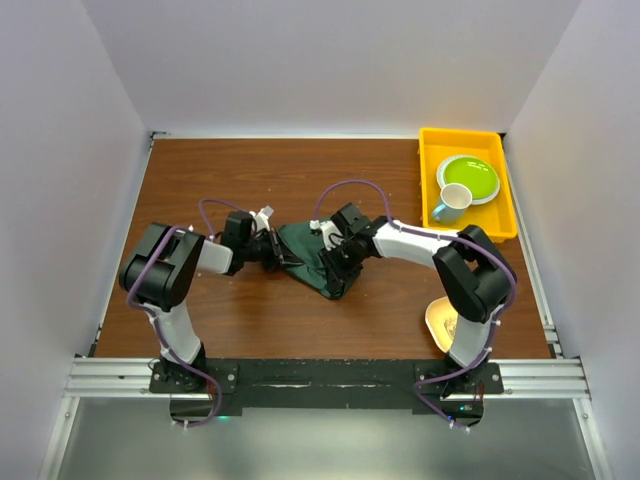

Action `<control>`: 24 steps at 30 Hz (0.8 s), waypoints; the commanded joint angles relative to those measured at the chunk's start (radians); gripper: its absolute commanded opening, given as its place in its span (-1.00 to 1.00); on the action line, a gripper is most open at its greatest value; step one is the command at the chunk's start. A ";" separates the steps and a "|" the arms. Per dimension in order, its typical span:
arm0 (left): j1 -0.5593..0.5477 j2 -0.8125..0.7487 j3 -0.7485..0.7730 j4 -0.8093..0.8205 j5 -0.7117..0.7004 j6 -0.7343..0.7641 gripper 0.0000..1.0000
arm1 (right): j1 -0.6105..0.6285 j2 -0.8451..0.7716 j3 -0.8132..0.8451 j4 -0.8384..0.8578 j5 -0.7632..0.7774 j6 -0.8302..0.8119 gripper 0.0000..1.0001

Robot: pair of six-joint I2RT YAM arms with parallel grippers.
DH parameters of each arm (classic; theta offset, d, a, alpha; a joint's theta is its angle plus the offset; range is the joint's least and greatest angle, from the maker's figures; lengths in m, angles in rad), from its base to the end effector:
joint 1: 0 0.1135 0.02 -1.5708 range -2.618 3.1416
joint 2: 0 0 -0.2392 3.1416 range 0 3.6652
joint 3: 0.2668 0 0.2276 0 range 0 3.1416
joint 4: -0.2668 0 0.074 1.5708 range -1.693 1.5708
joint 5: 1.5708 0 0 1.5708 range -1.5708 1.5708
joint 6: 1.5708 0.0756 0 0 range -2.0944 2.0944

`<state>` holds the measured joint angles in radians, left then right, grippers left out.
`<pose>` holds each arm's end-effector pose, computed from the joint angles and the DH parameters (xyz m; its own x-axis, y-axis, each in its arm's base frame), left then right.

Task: Fold the napkin, place the utensils inside, and roll it up
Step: Roll the napkin with the utensil

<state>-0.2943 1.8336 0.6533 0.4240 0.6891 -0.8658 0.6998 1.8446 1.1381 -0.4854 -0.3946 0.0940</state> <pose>0.2899 -0.1381 0.0735 -0.9332 -0.3314 -0.1390 -0.0683 0.5433 -0.8367 0.2443 0.2437 0.1133 -0.7736 -0.5380 -0.3347 -0.6335 0.6681 0.3903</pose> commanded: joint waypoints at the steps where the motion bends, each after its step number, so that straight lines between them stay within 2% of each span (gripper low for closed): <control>1: 0.011 0.067 -0.032 -0.203 -0.117 0.117 -1.00 | 0.001 -0.001 -0.060 -0.001 0.045 0.003 -0.50; 2: 0.011 0.067 -0.030 -0.211 -0.118 0.120 -1.00 | 0.000 -0.005 -0.054 -0.001 0.039 0.001 -0.49; 6: 0.011 0.061 -0.003 -0.270 -0.117 0.136 -1.00 | 0.017 -0.099 -0.005 -0.008 0.080 -0.020 0.07; 7: 0.011 0.062 0.018 -0.313 -0.111 0.139 -1.00 | 0.032 -0.126 0.026 -0.015 0.094 -0.036 0.96; 10: 0.011 0.064 0.057 -0.391 -0.105 0.142 -1.00 | 0.084 -0.136 0.077 -0.015 0.160 -0.129 0.96; 16: 0.012 0.072 0.103 -0.488 -0.092 0.155 -1.00 | 0.202 -0.036 0.158 0.031 0.391 -0.221 0.96; 19: 0.012 0.084 0.117 -0.516 -0.091 0.172 -1.00 | 0.259 0.025 0.189 0.053 0.456 -0.273 0.96; 24: 0.021 0.105 0.143 -0.562 -0.083 0.192 -1.00 | 0.351 0.044 0.161 0.157 0.606 -0.350 0.85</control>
<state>-0.2825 1.8675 0.8207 0.0685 0.7292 -0.7704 0.9924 1.8961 1.2888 -0.4248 0.0483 -0.1661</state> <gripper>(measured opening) 0.018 0.953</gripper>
